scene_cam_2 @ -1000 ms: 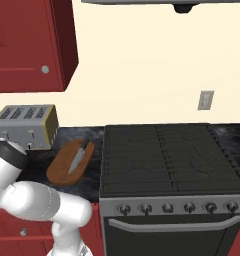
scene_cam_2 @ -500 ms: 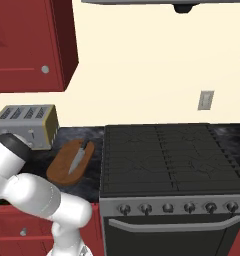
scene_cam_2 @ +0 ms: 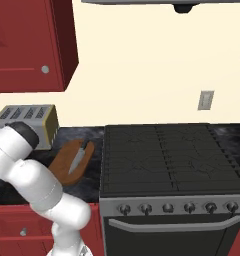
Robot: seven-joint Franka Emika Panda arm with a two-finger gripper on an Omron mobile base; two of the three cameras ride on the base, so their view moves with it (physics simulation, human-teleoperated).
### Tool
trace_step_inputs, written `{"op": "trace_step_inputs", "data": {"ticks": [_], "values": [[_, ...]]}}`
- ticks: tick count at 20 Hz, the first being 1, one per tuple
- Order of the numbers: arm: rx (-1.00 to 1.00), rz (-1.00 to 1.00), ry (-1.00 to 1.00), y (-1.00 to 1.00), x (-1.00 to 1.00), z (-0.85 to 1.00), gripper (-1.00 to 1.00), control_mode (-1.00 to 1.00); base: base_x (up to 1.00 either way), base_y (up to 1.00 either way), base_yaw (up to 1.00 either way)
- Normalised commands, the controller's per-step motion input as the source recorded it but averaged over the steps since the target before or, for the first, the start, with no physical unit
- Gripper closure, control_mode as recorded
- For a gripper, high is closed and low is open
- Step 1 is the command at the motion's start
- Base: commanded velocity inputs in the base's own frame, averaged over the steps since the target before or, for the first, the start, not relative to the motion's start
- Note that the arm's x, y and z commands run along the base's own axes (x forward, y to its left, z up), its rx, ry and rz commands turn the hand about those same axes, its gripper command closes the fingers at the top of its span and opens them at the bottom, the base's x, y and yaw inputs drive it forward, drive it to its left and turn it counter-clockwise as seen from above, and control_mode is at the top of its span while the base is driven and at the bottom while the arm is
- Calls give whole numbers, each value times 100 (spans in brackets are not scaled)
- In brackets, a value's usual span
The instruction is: Pick up the knife from the drawer and place it on the cutting board. Then place the meat from the plate to the cutting board.
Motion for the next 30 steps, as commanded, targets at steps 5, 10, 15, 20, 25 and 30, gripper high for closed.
{"op": "trace_step_inputs", "data": {"ticks": [5, 10, 15, 20, 25, 30], "values": [[-2, 0, 0, 21, 16, -7, -100, -100, 0, 0, 0], [-2, 0, 0, 30, 3, -9, -100, -100, 0, 0, 0], [0, 0, 0, 18, 11, -21, -100, -100, 0, 0, 0], [0, 0, 0, 6, 35, -22, -100, -100, 0, 0, 0], [-3, 0, 0, 57, 5, -18, 100, -100, 0, 0, 0], [-3, 0, 0, 37, 0, -8, 100, -100, 0, 0, 0]]}}
